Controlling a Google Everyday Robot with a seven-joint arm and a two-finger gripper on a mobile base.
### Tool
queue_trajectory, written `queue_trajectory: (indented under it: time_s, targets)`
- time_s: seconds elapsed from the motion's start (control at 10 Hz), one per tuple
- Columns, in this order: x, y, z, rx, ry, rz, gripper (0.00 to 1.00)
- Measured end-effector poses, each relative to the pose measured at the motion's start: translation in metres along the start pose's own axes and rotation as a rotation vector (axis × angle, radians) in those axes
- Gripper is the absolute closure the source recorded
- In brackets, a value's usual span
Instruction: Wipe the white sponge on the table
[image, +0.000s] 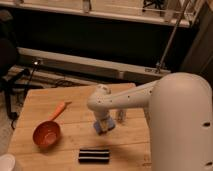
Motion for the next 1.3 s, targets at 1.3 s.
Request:
queue_trajectory:
  time_s: [1.3]
  targets:
    - [-0.111,0.031,-0.007,-0.025,-0.128,-0.211,0.69]
